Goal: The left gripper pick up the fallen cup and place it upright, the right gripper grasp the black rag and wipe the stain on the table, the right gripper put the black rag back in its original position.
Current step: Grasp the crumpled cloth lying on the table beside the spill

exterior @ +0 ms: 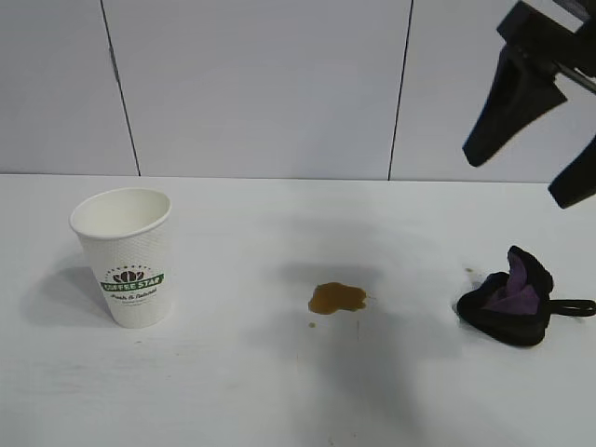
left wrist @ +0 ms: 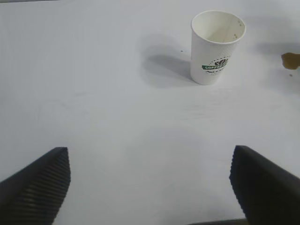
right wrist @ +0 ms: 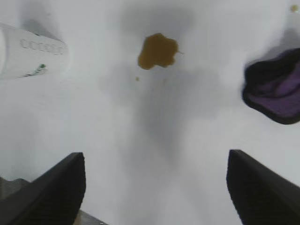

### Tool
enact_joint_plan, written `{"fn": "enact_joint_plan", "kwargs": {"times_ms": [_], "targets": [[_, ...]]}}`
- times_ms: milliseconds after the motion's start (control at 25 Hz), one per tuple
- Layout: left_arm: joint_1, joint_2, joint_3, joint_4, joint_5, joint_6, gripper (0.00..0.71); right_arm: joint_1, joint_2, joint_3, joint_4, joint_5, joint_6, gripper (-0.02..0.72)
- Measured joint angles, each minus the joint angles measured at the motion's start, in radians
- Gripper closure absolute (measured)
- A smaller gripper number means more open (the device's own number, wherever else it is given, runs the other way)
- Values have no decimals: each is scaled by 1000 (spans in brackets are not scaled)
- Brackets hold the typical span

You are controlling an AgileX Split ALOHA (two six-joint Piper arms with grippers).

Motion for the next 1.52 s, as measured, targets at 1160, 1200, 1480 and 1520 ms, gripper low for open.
{"fn": "enact_joint_plan", "kwargs": {"times_ms": [1160, 1200, 1480, 1520], "targets": [[-1, 0, 0, 0, -6, -4, 47, 0, 436, -3, -197, -283, 175, 363], [-1, 0, 0, 0, -6, -4, 47, 1, 436, -4, -199, -283, 184, 486], [-1, 0, 0, 0, -6, -4, 47, 1, 414, -62, -184, -210, 191, 624], [-1, 0, 0, 0, -6, -4, 47, 4, 408, -66, -164, -197, 181, 624]]}}
